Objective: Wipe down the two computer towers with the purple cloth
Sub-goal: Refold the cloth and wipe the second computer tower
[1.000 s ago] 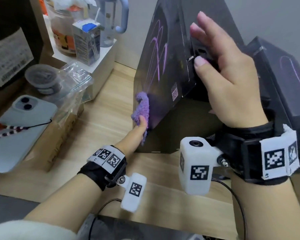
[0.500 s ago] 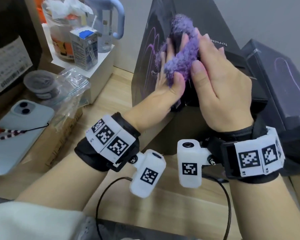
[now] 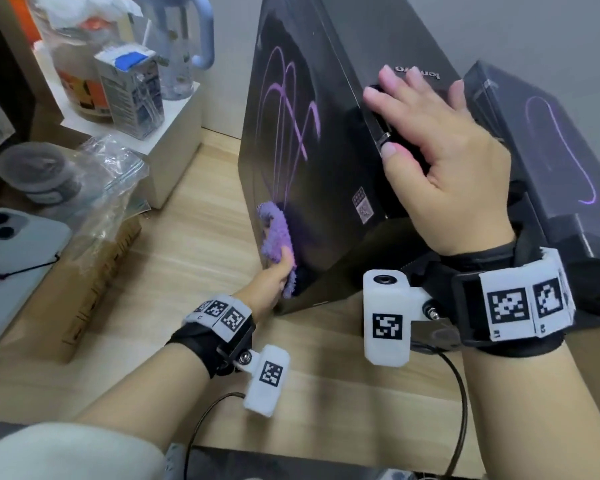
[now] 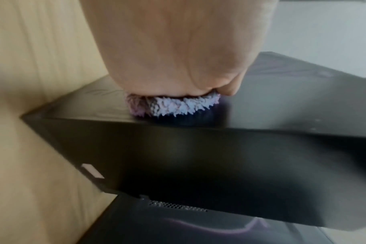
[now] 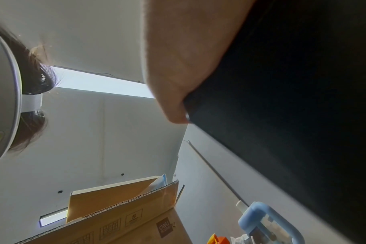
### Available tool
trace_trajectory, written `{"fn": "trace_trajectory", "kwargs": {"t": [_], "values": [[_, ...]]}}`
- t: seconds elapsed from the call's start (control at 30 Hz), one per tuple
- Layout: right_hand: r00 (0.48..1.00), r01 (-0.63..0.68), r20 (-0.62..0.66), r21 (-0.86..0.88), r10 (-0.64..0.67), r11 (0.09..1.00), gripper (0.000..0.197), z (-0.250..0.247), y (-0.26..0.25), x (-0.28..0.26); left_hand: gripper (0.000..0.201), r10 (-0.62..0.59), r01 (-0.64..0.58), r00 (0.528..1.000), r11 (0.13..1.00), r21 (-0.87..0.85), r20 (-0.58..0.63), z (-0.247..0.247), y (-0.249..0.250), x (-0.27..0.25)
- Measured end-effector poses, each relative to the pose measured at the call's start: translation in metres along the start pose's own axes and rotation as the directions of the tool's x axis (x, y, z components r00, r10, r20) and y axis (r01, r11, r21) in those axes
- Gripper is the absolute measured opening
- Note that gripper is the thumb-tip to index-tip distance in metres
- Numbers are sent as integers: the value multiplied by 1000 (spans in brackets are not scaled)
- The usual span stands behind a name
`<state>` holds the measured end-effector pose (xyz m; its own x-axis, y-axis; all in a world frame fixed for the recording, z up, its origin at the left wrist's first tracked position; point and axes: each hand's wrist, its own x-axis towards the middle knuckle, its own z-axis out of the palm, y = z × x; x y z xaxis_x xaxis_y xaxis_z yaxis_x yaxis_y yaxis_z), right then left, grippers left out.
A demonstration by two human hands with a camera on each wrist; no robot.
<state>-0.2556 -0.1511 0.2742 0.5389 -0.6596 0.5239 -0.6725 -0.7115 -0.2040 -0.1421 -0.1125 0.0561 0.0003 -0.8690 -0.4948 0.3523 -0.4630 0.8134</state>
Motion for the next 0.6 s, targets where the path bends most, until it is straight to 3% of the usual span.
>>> {"fn": "trace_trajectory", "kwargs": {"t": [0.1, 0.23, 0.33, 0.4, 0.43, 0.53, 0.6], "values": [[1000, 4, 22, 7, -4, 1000, 47, -2, 3, 1, 39, 33, -35, 999, 997, 64, 36, 3, 20, -15], [999, 28, 40, 1, -28, 1000, 47, -2, 3, 2, 50, 221, -225, 974, 972, 64, 59, 11, 75, -35], [997, 50, 55, 26, -52, 998, 49, -3, 4, 2, 64, 441, -444, 896, 885, 139, 50, 22, 130, -46], [996, 51, 68, 53, -55, 997, 51, -4, 4, 3, 89, 597, -608, 793, 762, 223, 123, 34, 162, -53], [996, 44, 71, 57, -48, 997, 52, -3, 3, 3, 89, 639, -651, 757, 719, 244, 137, 38, 169, -53], [999, 8, 52, 46, -11, 999, 54, -1, 0, 1, 74, 625, -625, 779, 769, 134, 43, 39, 166, -35], [1000, -9, 26, 44, 8, 999, 53, 1, -1, 0, 91, 607, -605, 795, 790, 96, 14, 34, 154, -23]]}}
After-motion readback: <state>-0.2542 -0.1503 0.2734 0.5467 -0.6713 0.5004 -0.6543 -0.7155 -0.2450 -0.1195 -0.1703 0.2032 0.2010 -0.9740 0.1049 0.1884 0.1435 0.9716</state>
